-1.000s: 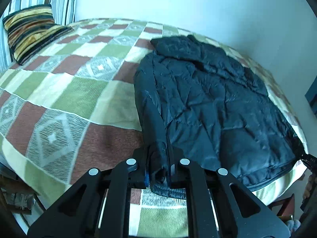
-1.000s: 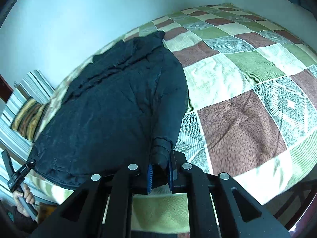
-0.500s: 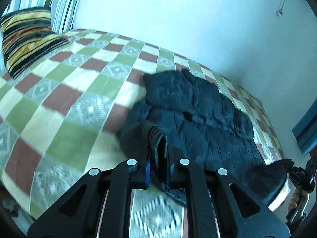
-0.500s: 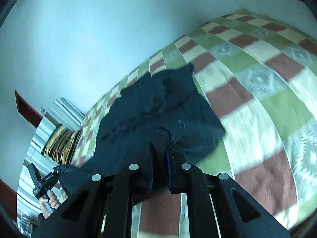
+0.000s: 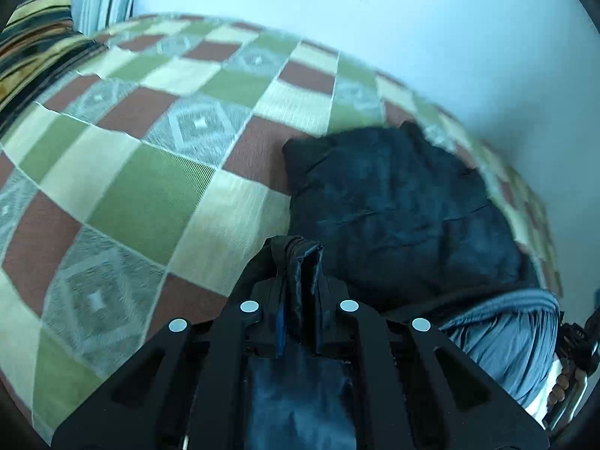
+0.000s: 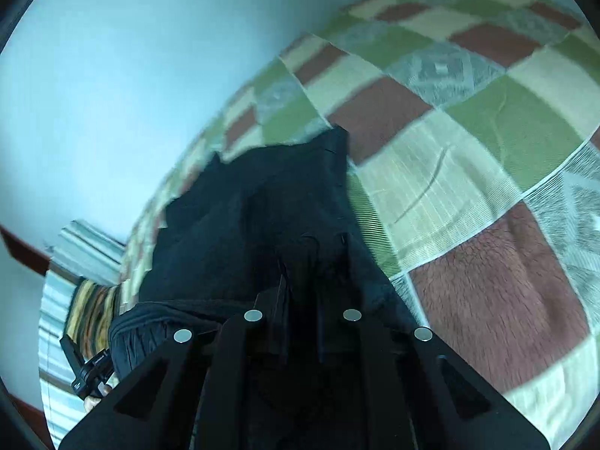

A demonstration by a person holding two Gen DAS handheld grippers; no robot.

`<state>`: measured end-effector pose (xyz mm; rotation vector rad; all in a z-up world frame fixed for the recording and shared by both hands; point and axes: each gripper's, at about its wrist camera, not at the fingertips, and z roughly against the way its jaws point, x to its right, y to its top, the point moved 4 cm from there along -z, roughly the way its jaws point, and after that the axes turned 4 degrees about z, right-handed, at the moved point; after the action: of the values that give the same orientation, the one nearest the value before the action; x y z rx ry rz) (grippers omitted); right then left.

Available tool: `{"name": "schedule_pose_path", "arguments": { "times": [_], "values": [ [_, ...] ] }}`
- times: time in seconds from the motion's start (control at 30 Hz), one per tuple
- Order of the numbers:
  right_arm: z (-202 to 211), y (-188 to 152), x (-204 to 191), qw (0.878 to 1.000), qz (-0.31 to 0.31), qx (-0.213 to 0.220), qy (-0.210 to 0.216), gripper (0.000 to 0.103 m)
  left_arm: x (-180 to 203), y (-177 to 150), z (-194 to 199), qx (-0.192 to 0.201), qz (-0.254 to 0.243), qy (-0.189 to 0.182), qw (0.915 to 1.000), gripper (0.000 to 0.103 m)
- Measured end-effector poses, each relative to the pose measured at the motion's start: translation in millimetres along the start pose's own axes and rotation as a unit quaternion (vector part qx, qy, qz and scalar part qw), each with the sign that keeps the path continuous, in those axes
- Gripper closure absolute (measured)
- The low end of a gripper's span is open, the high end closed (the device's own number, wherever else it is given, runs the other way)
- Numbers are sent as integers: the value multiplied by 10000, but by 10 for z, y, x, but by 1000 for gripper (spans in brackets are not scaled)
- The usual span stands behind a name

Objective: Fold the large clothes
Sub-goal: 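Carry the held hem over the jacket body with both grippers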

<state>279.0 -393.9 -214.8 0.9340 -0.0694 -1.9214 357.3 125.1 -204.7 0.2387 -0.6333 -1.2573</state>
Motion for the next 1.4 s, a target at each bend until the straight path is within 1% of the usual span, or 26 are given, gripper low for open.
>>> {"name": "schedule_pose_path", "arguments": {
  "times": [0.07, 0.13, 0.2, 0.27, 0.3, 0.33, 0.37, 0.4, 0.43, 0.47, 0.5, 0.53, 0.57, 0.6, 0.73, 0.77, 0.87, 0.93, 1.03, 1.1, 1.17, 1.23, 1.33, 1.4],
  "values": [
    [-185, 0, 103, 9998, -139, -129, -44, 93, 22, -14, -190, -72, -141, 131, 9998, 92],
    [-257, -23, 144, 9998, -165, -143, -36, 93, 50, -28, -258, -48, -290, 206, 9994, 92],
    [-256, -36, 143, 9998, -139, -136, -3, 93, 84, -35, -259, -3, -449, 239, 9987, 92],
    [-217, -35, 130, 9998, -98, -145, 69, 93, 73, -34, -184, 69, -452, 171, 9988, 87],
    [-191, -34, 124, 9998, -76, -147, 111, 89, 65, -18, -159, 85, -417, 126, 9990, 85],
    [-149, -41, 114, 9997, -50, -142, 176, 88, 54, -8, -127, 88, -365, 62, 9993, 79],
    [-120, -42, 113, 9997, -34, -132, 191, 84, 27, -7, -59, 127, -292, -13, 9995, 69],
    [-92, -36, 109, 9997, -26, -108, 203, 79, 14, 4, -26, 151, -252, -55, 9996, 62],
    [-38, -48, 100, 9997, -19, -76, 236, 77, 1, 15, 26, 189, -212, -99, 9995, 46],
    [-4, -42, 98, 9996, -17, -50, 260, 70, -29, 23, 122, 322, -168, -63, 9993, 35],
    [43, -45, 88, 9996, -11, -5, 275, 63, -47, 35, 187, 458, -153, 25, 9988, 32],
    [66, -37, 77, 9996, -6, 27, 277, 59, -69, 45, 260, 585, -164, 97, 9981, 31],
    [117, -43, 61, 9996, 29, 77, 265, 53, -83, 56, 316, 647, -195, 120, 9976, 30],
    [160, -53, 47, 9996, 75, 107, 249, 51, -103, 62, 372, 680, -233, 140, 9973, 30],
    [265, -63, 1, 9994, 241, 162, 195, 49, -165, 37, 504, 777, -479, 317, 9953, 30],
    [302, -73, -2, 9992, 301, 181, 175, 46, -181, 15, 523, 784, -589, 342, 9946, 30],
    [388, -78, -16, 9976, 644, 242, 7, 42, -230, -27, 524, 763, -847, 334, 9929, 29],
    [404, -63, -15, 9957, 884, 248, -74, 41, -241, -53, 491, 731, -1037, 276, 9915, 29],
    [389, -21, -27, 9905, 1342, 251, -164, 41, -249, -62, 389, 679, -1496, 345, 9858, 29],
    [320, 15, -31, 9852, 1675, 209, -312, 41, -253, -46, 304, 633, -1804, 387, 9808, 29],
    [245, 37, -35, 9818, 1875, 95, -270, 41, -241, -7, 243, 638, -2042, 359, 9762, 29],
    [161, 64, -50, 9794, 2015, -46, -104, 40, -219, 28, 193, 634, -2231, 269, 9723, 29],
    [47, 103, -72, 9762, 2160, -189, 16, 40, -190, 94, 48, 434, -2431, 115, 9690, 29],
    [-7, 118, -85, 9753, 2194, -256, 52, 39, -175, 126, -62, 251, -2483, -7, 9684, 28]
  ]
}}
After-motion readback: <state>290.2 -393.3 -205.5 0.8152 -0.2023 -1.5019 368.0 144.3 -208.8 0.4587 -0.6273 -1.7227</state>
